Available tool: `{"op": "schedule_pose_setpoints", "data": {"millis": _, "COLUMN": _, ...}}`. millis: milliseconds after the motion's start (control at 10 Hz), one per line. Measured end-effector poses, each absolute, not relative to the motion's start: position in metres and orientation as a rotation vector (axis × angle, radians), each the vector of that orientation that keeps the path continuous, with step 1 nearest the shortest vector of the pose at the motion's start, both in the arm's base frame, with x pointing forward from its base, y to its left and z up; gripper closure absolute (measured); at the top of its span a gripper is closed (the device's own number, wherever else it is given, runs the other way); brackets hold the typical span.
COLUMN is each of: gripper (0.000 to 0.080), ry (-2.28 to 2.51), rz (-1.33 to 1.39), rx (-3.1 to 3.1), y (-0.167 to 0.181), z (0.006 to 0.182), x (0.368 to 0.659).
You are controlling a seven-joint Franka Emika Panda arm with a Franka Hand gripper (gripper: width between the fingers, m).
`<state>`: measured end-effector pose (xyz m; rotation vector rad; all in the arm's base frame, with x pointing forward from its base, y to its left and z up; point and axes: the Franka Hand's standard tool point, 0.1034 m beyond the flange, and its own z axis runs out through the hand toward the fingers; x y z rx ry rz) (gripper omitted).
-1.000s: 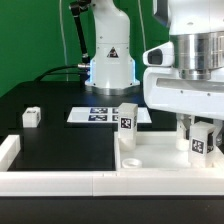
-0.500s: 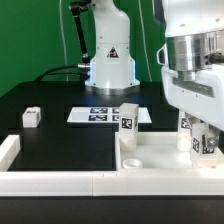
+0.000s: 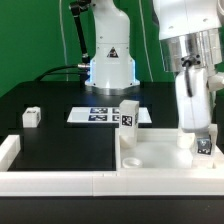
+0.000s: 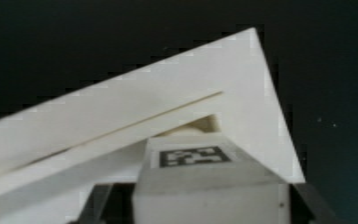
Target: Assemble square table
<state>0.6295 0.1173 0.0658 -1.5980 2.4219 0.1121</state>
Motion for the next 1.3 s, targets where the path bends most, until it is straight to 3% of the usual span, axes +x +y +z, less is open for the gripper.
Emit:
{"op": "schedule_pose_setpoints", "data": {"millis": 300, "gripper": 0.0501, "ry": 2.479, "rz": 0.096, "rx": -1.543, "y": 0.112, "z": 0.066, "x": 0.628}}
{"op": "schedule_pose_setpoints", "data": {"millis": 400, "gripper": 0.0389, "ry": 2.482, "rz": 0.098, "rx": -1.542, "y": 0.113, "z": 0.064, "x": 0.627}}
{"op": "schedule_pose_setpoints", "data": {"millis": 500, "gripper": 0.0389, "ry": 2.477, "rz": 0.097, "rx": -1.551, "y": 0.113, "z": 0.064, "x": 0.627}}
{"op": "schedule_pose_setpoints", "data": {"millis": 600, "gripper": 0.0254, "ry": 2.475, "rz": 0.097, "rx": -1.554, "y": 0.113, "z": 0.064, "x": 0.627}}
{"op": "schedule_pose_setpoints", "data": {"millis": 700, "gripper": 0.0170, "ry": 2.463, "rz": 0.092, "rx": -1.572, "y": 0.112, "z": 0.064, "x": 0.627}}
{"op": "schedule_pose_setpoints", "data": {"millis": 1100, "gripper": 0.0151, "ry": 2.262, "rz": -0.006, "rx": -1.762, "y": 0.049, "z": 0.121, "x": 0.635}}
{"op": "schedule_pose_setpoints", "data": {"millis": 1300, "gripper": 0.0150, "ry": 2.255, "rz": -0.012, "rx": -1.769, "y": 0.049, "z": 0.122, "x": 0.636}}
